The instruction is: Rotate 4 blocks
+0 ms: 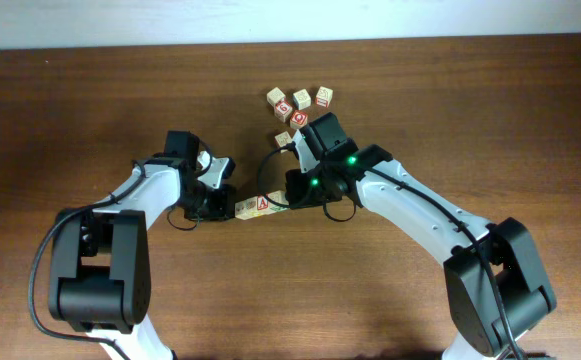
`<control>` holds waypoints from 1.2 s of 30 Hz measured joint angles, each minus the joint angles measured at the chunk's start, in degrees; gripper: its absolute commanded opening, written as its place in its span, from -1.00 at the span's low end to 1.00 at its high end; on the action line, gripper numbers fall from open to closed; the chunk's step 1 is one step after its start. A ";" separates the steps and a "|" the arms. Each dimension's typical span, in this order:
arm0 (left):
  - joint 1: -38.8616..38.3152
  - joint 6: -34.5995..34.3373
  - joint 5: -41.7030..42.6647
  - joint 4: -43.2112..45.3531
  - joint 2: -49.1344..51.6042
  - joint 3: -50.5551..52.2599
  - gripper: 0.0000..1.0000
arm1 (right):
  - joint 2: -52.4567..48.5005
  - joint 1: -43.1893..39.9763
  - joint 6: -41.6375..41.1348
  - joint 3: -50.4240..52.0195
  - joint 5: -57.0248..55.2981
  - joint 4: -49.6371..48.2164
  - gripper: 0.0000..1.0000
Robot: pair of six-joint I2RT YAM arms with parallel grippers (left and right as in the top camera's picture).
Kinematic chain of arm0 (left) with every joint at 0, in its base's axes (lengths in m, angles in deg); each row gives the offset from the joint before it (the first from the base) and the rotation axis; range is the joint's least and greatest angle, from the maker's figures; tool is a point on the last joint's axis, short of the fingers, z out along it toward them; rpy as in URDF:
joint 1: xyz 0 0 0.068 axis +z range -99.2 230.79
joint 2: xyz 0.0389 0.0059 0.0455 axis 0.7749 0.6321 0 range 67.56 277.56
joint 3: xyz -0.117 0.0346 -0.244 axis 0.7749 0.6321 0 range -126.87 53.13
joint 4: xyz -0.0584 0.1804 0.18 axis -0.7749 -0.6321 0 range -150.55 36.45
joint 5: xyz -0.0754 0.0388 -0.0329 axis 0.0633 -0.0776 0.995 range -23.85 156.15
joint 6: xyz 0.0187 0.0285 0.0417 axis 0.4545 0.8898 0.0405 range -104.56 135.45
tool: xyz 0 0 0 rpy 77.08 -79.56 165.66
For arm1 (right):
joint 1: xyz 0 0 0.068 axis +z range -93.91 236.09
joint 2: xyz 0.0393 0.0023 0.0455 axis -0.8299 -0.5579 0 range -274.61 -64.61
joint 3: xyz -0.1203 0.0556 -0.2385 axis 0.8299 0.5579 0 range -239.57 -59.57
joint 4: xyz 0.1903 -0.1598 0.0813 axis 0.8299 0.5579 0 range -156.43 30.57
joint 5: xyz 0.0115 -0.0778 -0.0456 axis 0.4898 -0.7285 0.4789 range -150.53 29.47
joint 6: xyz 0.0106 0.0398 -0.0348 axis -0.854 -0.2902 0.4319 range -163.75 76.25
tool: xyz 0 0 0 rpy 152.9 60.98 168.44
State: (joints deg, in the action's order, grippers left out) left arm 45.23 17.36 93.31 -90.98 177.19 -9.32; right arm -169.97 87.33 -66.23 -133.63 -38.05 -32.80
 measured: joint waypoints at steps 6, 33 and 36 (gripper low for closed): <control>0.00 -0.20 -0.33 -0.07 0.00 -0.02 -1.00 | 0.22 1.14 -0.04 -0.98 -1.75 -0.42 -0.92; 2.32 -3.69 4.57 0.63 0.00 -0.04 -1.00 | 0.72 6.29 -0.24 -3.93 1.55 -5.84 -0.92; 3.02 -3.69 5.05 0.85 0.00 -0.04 -1.00 | 0.68 6.29 -0.22 -3.93 1.55 -6.05 -0.81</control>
State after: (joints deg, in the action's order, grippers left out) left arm 48.25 13.66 98.36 -90.13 177.19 -9.37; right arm -169.29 93.63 -66.45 -137.57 -36.50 -38.85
